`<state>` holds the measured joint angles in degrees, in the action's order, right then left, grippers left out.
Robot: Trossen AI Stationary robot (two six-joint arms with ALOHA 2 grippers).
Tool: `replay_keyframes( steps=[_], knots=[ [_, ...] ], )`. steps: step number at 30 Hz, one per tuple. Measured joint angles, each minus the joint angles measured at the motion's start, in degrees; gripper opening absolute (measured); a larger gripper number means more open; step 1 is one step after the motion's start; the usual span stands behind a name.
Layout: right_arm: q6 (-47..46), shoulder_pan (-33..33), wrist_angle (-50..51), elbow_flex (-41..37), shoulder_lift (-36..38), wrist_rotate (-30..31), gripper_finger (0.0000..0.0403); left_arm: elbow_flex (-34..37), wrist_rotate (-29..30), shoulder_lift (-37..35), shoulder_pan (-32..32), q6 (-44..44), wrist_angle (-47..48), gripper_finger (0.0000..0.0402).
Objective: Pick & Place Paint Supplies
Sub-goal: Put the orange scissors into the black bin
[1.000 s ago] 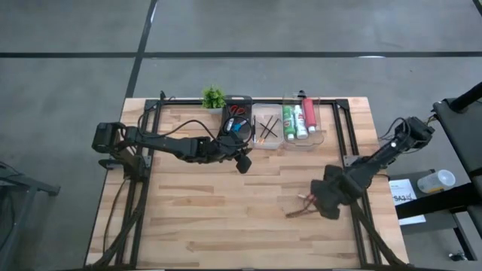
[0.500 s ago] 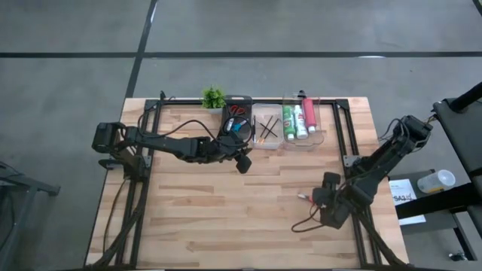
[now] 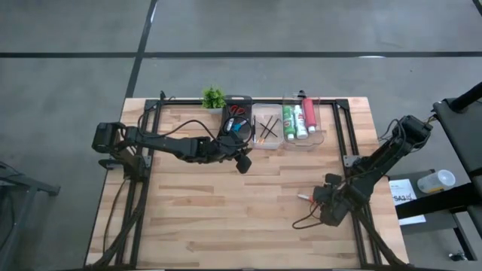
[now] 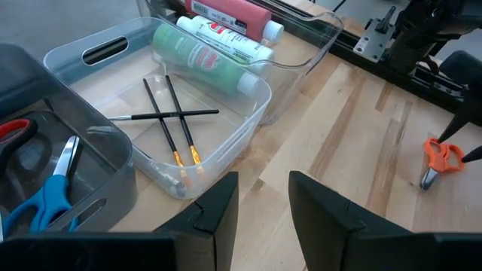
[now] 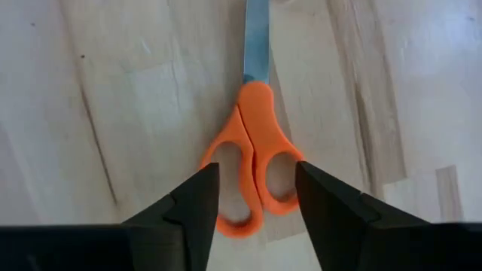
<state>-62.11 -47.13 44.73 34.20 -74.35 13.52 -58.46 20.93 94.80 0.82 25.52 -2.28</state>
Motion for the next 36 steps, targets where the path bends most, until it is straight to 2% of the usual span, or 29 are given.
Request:
replay_keyframes(
  steps=[10, 17, 23, 28, 36],
  knots=[
    [-0.76, -0.03, -7.72, -5.42, 0.24, 0.17, 0.0168, 0.02, 0.0, 0.0, 0.0, 0.0, 0.0, 0.0127],
    [-0.53, -0.01, -8.27, -5.76, 0.22, 0.48, 0.0168, 0.02, 0.01, 0.0, 0.0, 0.0, 0.0, 0.0127],
    [-1.28, 0.25, -8.95, -5.0, -0.06, 4.47, 0.0168, 0.02, 0.02, 0.0, 0.0, 0.0, 0.0, 0.0127],
    [-2.15, 3.69, -11.77, -5.22, -0.81, 7.63, 0.0168, 0.02, 0.02, 0.0, 0.0, 0.0, 0.02, 0.0127],
    [9.27, 13.04, -21.69, -5.04, -5.49, 7.21, 0.0168, 0.02, 0.0, 0.0, 0.0, 0.01, 0.01, 0.0127]
  ],
)
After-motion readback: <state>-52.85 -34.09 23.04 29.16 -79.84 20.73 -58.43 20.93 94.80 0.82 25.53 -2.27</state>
